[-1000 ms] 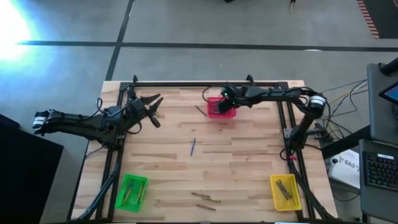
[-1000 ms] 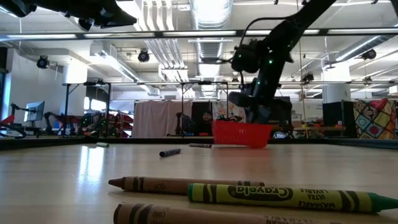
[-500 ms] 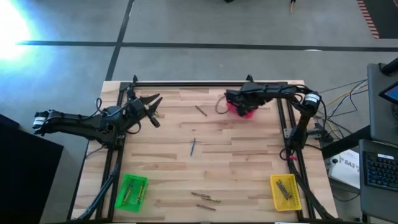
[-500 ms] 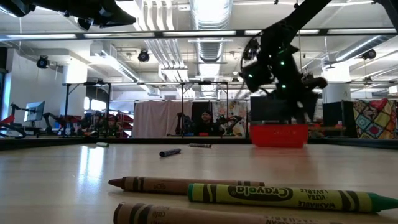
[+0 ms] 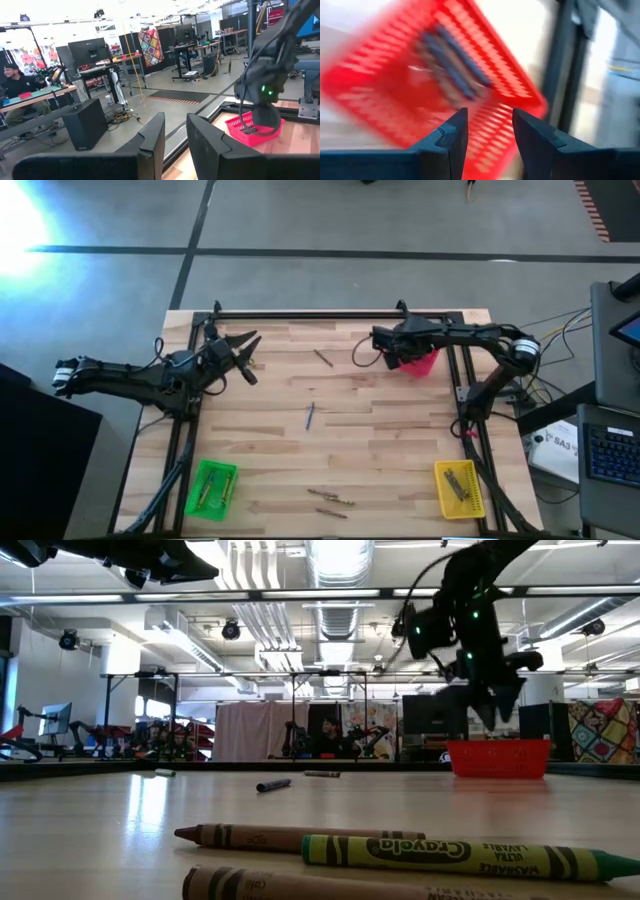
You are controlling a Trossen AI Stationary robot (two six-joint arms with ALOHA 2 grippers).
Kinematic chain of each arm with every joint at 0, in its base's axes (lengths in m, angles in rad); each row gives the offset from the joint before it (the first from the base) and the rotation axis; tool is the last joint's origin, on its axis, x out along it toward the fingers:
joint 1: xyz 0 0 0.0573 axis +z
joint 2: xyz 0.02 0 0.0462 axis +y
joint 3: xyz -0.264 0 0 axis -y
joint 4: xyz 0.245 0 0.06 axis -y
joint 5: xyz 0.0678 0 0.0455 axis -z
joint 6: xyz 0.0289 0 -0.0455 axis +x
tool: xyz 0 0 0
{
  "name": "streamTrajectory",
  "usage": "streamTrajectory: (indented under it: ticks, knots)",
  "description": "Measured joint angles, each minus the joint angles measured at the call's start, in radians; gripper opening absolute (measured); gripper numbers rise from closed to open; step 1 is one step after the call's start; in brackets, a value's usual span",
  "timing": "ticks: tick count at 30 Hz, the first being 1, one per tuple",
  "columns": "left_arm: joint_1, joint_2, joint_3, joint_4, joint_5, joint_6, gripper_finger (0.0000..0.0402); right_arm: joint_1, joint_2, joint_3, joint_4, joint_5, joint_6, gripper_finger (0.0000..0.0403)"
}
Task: Sort crayons
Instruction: Adjust the red bin
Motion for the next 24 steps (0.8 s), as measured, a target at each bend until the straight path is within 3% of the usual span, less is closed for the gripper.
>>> streamTrajectory:
  ticks: [7,13,17,24]
  knots:
    - [0.000,-0.001,0.000,0.001,0.000,0.000,0.0064,0.088,-0.060,-0.001,0.281,-0.242,-0.179,0.0146]
    - [0.000,0.000,0.000,0.001,0.002,-0.003,0.0064,0.126,0.005,-0.003,0.404,-0.342,-0.226,0.0146]
    - [0.000,0.000,0.000,0.000,0.002,-0.003,0.0064,0.111,0.079,-0.004,0.403,-0.323,-0.249,0.0146]
    - [0.000,0.000,0.000,-0.004,0.002,0.004,0.0064,0.018,0.107,-0.004,0.342,-0.148,-0.258,0.0146]
